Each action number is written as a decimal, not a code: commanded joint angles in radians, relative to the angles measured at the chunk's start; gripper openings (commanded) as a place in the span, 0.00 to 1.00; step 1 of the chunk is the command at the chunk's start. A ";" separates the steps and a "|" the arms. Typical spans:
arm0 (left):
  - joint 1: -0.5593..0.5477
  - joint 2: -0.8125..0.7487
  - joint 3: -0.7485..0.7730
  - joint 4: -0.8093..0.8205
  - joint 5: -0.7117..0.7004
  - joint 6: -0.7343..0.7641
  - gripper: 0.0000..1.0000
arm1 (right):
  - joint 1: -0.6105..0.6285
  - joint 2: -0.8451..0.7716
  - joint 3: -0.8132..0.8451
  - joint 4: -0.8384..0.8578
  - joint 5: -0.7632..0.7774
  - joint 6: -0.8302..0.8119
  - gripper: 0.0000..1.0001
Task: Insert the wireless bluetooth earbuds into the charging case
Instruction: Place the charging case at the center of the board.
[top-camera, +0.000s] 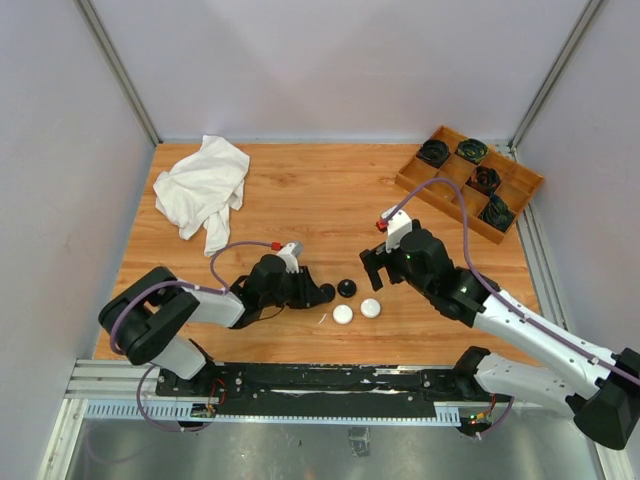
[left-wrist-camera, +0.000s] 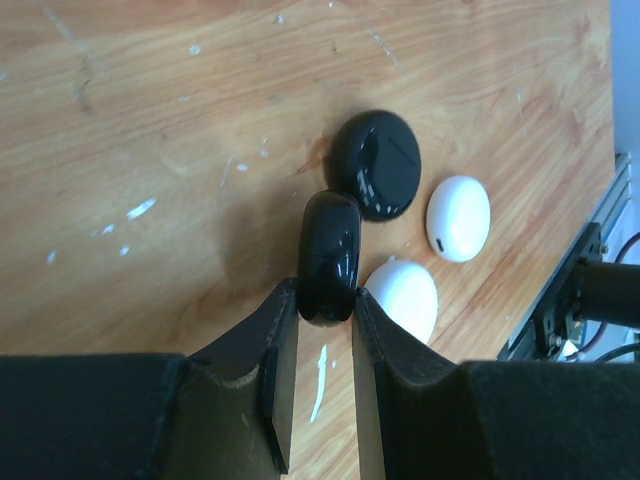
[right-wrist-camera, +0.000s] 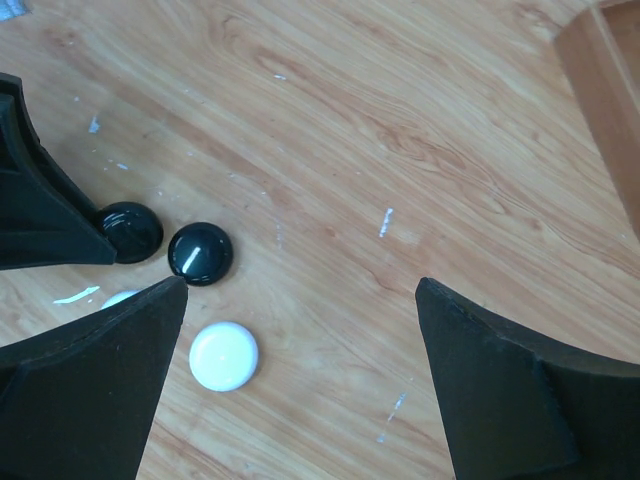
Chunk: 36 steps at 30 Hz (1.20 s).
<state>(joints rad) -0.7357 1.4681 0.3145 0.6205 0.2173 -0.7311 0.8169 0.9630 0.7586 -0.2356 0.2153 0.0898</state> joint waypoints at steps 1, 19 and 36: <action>0.002 0.099 0.076 0.001 0.063 -0.051 0.03 | -0.023 -0.065 -0.035 0.030 0.095 0.022 0.99; 0.002 0.025 0.060 -0.126 -0.046 -0.056 0.57 | -0.034 -0.127 -0.070 0.033 0.120 0.035 0.98; 0.169 -0.596 0.171 -0.685 -0.350 0.176 0.99 | -0.090 -0.176 0.020 -0.201 0.302 0.062 0.98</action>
<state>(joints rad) -0.6048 1.0103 0.3954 0.1486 0.0040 -0.6735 0.7761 0.7929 0.7200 -0.3489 0.4004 0.1173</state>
